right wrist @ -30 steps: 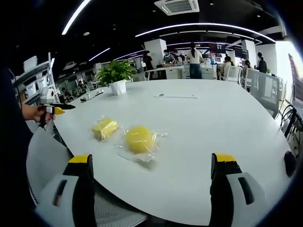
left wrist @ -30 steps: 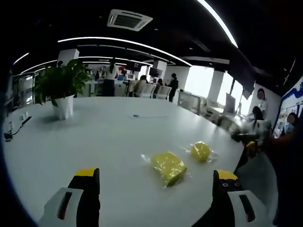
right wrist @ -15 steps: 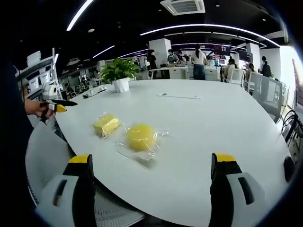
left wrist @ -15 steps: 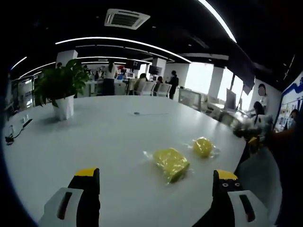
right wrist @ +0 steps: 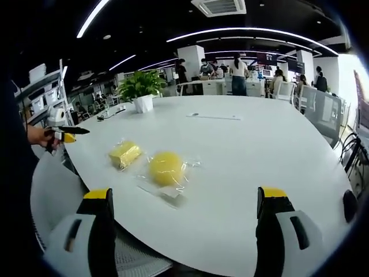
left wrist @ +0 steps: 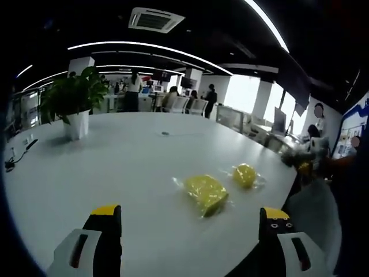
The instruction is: Compare the silicone blocks by pressing each to a similar depth, holding the contact briefly, and releasing to observe deformation and rebound differences across the visible hardness samples.
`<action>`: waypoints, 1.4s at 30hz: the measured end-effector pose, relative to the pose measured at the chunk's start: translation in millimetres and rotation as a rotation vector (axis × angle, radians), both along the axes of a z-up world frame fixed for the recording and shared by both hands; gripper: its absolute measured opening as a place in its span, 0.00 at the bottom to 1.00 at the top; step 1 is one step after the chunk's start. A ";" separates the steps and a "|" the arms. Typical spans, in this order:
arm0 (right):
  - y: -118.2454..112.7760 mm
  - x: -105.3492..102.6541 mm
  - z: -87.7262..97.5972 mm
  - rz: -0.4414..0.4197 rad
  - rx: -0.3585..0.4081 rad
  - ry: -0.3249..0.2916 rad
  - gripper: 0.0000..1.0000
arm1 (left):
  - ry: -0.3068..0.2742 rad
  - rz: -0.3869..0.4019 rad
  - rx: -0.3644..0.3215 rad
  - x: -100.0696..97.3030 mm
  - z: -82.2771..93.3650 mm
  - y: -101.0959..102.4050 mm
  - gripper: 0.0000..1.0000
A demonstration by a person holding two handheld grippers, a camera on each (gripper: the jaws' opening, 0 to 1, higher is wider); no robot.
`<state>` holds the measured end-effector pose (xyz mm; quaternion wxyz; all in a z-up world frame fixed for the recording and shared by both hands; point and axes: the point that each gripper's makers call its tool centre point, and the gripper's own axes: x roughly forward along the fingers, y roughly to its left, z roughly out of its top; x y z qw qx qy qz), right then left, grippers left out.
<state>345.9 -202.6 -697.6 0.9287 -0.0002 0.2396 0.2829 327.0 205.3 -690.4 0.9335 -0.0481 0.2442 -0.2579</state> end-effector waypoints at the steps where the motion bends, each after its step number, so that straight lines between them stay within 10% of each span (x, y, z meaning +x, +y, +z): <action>1: -1.8 0.5 1.0 -0.009 -0.006 0.005 0.97 | 0.008 -0.006 0.008 -1.2 -2.0 -2.2 1.00; 29: -0.3 5.2 -2.6 0.024 0.013 0.006 0.97 | 0.070 0.032 -0.065 11.4 -7.5 -4.3 1.00; 42: 2.8 11.7 -4.1 0.033 0.021 0.022 0.97 | 0.302 0.045 -0.257 33.3 -2.1 -27.2 1.00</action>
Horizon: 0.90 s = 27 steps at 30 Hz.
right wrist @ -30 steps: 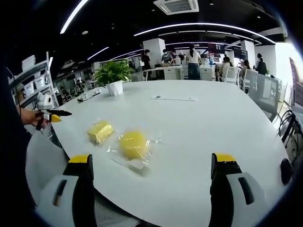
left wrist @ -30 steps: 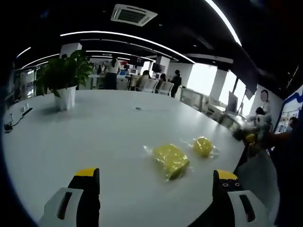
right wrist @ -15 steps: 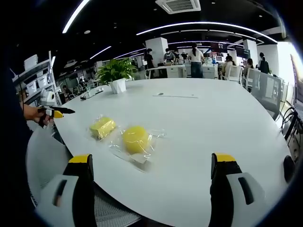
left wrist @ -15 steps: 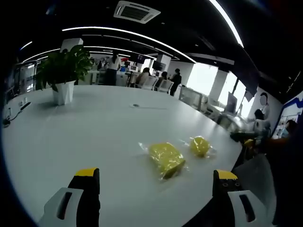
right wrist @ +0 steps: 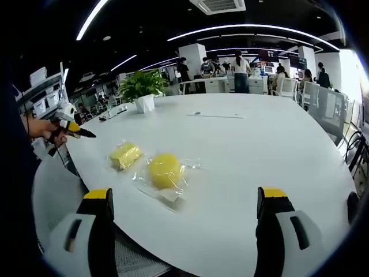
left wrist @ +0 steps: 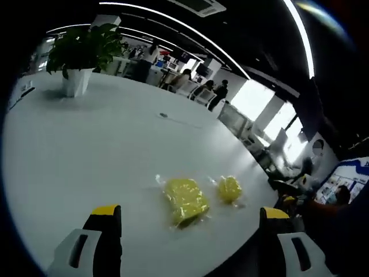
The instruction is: Compare the silicone blocks by pressing each to a similar depth, holding the contact briefly, and releasing to observe deformation and rebound differences across the visible hardness samples.
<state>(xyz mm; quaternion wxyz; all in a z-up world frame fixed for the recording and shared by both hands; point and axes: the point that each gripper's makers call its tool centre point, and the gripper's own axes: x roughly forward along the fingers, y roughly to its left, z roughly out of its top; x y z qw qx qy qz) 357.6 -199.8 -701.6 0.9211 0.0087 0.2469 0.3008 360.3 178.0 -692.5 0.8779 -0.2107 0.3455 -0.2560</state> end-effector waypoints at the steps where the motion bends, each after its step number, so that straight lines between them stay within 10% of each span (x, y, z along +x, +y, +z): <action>1: 0.3 -0.1 0.4 -0.001 0.001 0.000 0.97 | 0.015 0.007 -0.041 3.8 0.3 -4.3 1.00; 8: -2.1 -2.7 -2.7 -0.001 0.002 0.019 0.97 | 0.161 0.017 -0.156 27.9 -17.0 -20.8 1.00; 18: -1.9 -9.2 -12.0 -0.007 0.002 0.063 0.97 | 0.266 -0.055 -0.150 49.8 -50.0 -40.5 1.00; 27: -1.8 -9.0 -9.2 -0.004 -0.022 0.030 0.97 | 0.372 -0.062 -0.217 52.5 -66.2 -55.5 0.83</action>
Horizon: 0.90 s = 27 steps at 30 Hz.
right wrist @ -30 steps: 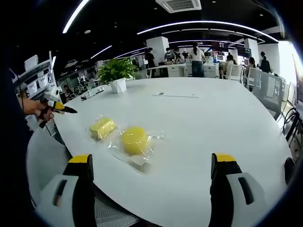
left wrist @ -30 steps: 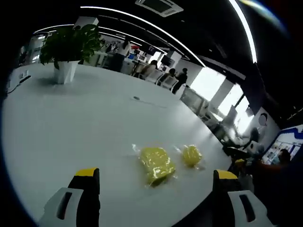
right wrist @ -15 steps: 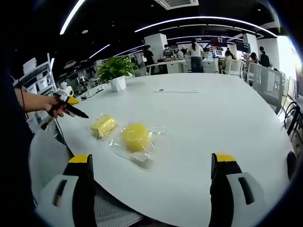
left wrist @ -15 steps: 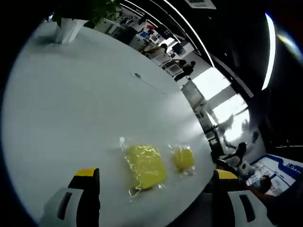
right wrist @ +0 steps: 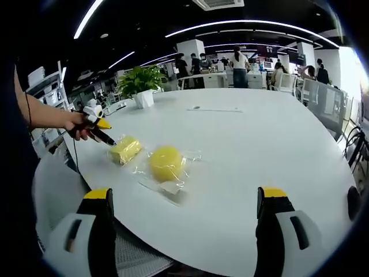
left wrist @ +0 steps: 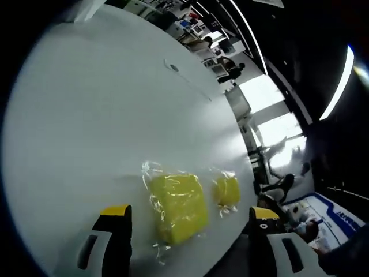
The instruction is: Compare the silicone blocks by pressing each to a similar depth, holding the contact briefly, and releasing to observe deformation and rebound differences across the visible hardness samples.
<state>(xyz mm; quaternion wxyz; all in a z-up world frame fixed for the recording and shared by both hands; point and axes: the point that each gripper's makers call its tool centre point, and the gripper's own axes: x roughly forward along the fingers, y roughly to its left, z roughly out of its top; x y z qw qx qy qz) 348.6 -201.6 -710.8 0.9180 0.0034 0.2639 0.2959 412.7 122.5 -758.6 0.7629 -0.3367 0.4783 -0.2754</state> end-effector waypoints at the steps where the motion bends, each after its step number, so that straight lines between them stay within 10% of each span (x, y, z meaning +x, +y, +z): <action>1: -0.5 -1.1 -0.7 0.000 -0.004 0.007 0.97 | 0.011 -0.001 -0.005 0.1 -2.4 -2.5 0.81; 22: -7.7 -14.5 -1.7 -0.003 -0.019 0.052 0.97 | 0.116 -0.007 0.110 -2.2 -36.7 -1.6 0.29; 27: -14.5 -12.8 -6.3 -0.030 -0.037 0.062 0.97 | 0.047 -0.070 0.197 -1.2 -40.6 -6.4 0.22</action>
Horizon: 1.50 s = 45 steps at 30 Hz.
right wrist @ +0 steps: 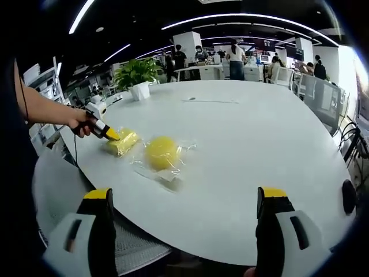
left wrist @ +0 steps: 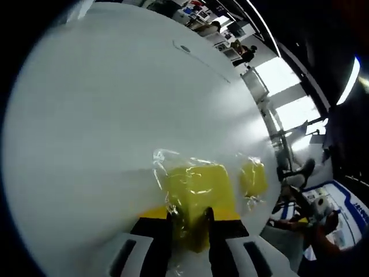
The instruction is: Compare the silicone blocks by pressing each to a similar depth, holding the contact briefly, and releasing to observe deformation and rebound differences across the visible hardness samples.
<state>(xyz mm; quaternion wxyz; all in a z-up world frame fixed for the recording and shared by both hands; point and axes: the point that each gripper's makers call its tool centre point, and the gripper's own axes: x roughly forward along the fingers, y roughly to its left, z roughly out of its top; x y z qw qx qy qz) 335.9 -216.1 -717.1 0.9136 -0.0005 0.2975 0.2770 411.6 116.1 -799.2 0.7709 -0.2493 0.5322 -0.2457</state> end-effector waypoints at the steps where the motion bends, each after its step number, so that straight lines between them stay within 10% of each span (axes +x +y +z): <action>1: 0.3 0.0 -0.4 -0.002 0.002 0.001 0.97 | -0.002 0.000 0.002 0.8 -0.7 1.9 0.20; 14: 7.9 -0.5 1.2 0.011 -0.006 0.005 0.97 | 0.013 0.002 0.007 -0.1 -3.0 4.4 0.01; 31: 12.2 9.1 8.9 0.035 -0.004 0.004 0.97 | -0.372 0.032 0.011 14.4 55.2 12.1 0.00; 45: 26.6 25.0 52.9 0.032 0.077 -0.074 0.97 | -0.811 0.071 -0.028 9.2 168.8 10.8 0.00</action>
